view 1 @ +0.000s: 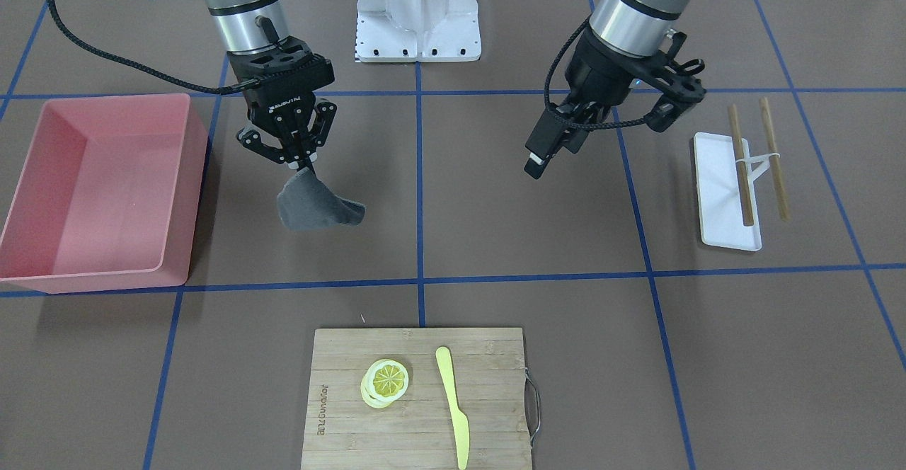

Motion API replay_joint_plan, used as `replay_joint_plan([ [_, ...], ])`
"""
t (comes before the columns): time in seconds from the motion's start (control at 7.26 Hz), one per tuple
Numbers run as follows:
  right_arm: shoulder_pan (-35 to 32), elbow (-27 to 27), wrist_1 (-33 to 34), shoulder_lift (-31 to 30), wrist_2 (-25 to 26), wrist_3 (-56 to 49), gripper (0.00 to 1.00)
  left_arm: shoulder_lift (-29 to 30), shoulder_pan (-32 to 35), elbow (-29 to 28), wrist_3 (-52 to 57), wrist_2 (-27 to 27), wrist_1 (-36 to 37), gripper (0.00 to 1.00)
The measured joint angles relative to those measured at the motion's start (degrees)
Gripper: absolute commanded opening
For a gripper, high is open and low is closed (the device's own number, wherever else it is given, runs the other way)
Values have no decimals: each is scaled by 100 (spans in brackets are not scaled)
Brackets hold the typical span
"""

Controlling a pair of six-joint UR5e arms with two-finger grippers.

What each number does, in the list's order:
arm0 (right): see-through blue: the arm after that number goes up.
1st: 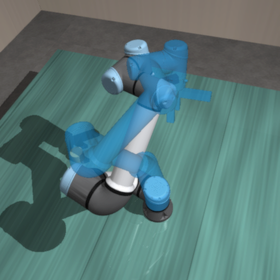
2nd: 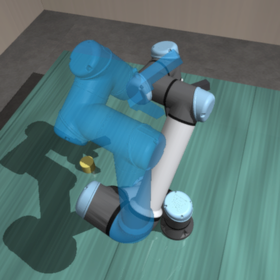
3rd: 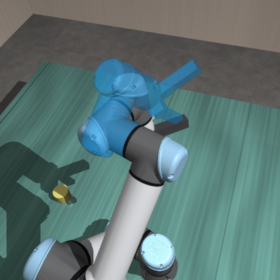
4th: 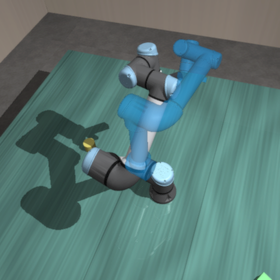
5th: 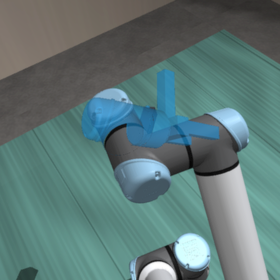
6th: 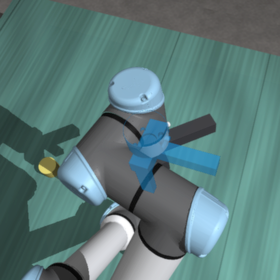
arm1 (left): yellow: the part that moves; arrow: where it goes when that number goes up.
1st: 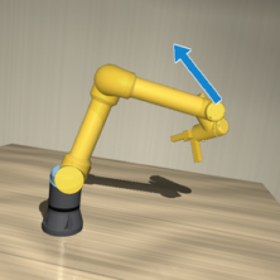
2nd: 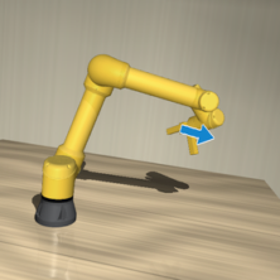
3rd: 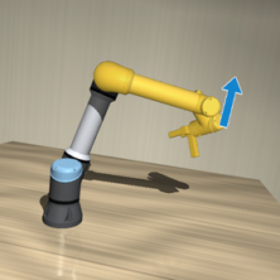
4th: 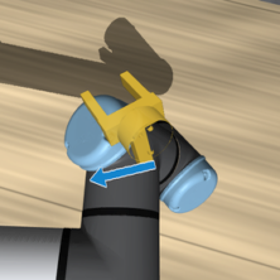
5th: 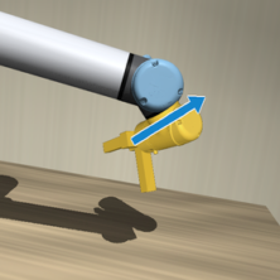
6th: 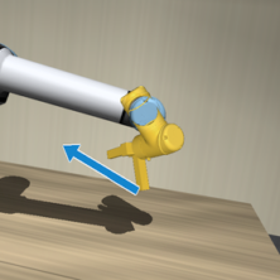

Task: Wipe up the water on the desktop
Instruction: 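Open the left gripper and withdraw it while the right gripper pulls the towel away, then lower the towel onto the table with the right gripper, nearer the robot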

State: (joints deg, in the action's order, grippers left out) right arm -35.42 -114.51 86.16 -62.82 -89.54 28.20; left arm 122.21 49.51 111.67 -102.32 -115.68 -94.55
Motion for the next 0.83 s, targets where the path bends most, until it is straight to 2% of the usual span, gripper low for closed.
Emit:
replay_joint_plan([
  [0.41, -119, 399, 338, 18, 246, -618, 0, -370, 532, 488, 1919, -99, 922, 98],
  [0.83, 98, 820, 360, 43, 480, -870, 0, -581, 963, 543, 3456, -93, 1439, 98],
])
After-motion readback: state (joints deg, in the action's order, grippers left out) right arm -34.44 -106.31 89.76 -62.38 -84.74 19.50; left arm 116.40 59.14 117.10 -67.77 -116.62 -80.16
